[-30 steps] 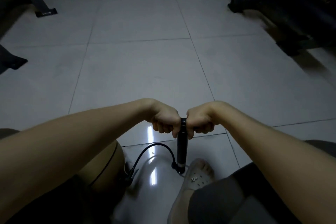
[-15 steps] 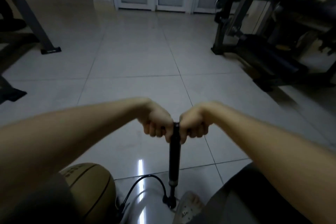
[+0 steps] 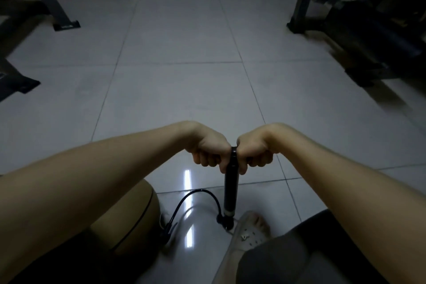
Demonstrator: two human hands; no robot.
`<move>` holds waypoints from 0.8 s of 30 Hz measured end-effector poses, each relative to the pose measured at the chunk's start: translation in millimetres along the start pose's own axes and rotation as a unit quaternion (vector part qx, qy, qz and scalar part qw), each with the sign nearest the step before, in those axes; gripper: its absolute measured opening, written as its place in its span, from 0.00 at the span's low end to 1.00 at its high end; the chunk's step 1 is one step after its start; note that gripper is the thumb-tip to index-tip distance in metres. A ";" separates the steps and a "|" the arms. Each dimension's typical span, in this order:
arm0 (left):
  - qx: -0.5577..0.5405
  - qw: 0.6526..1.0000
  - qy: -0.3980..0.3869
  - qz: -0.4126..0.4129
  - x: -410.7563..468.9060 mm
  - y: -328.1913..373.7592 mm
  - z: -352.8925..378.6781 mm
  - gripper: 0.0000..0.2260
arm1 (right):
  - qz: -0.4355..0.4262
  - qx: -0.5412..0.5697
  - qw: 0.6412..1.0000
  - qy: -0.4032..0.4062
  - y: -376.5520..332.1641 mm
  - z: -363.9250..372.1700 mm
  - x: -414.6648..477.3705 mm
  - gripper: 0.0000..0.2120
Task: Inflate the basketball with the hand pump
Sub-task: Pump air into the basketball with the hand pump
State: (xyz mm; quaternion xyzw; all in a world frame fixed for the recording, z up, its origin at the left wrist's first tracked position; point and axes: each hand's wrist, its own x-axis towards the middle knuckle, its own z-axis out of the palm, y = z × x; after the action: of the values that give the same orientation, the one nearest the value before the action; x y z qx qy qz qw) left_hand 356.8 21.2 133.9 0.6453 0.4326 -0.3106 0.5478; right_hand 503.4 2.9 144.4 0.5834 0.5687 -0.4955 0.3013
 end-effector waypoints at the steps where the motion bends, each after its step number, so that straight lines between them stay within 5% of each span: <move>1: -0.002 1.000 -0.003 0.000 6.5 -4.0 2.1 0.16 | 0.001 0.000 1.000 -0.005 1.7 2.4 8.1 0.09; 11: -0.006 1.000 -0.021 -0.018 29.6 -19.8 26.4 0.15 | 0.004 -0.040 0.999 -0.001 1.8 30.1 30.8 0.05; 20: 0.016 1.000 -0.002 0.015 -101.5 49.3 -57.5 0.22 | -0.010 0.017 0.999 0.040 -28.2 -62.8 -110.9 0.20; 24: 0.006 1.000 -0.013 0.016 -94.1 41.4 -56.6 0.22 | -0.009 0.015 0.999 0.034 -26.2 -58.1 -105.1 0.22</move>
State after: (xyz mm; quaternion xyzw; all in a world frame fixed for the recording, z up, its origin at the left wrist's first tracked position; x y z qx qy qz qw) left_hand 349.2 54.9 246.0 0.6512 0.4129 -0.3124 0.5549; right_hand 506.3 22.2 265.7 0.5987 0.5765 -0.4868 0.2688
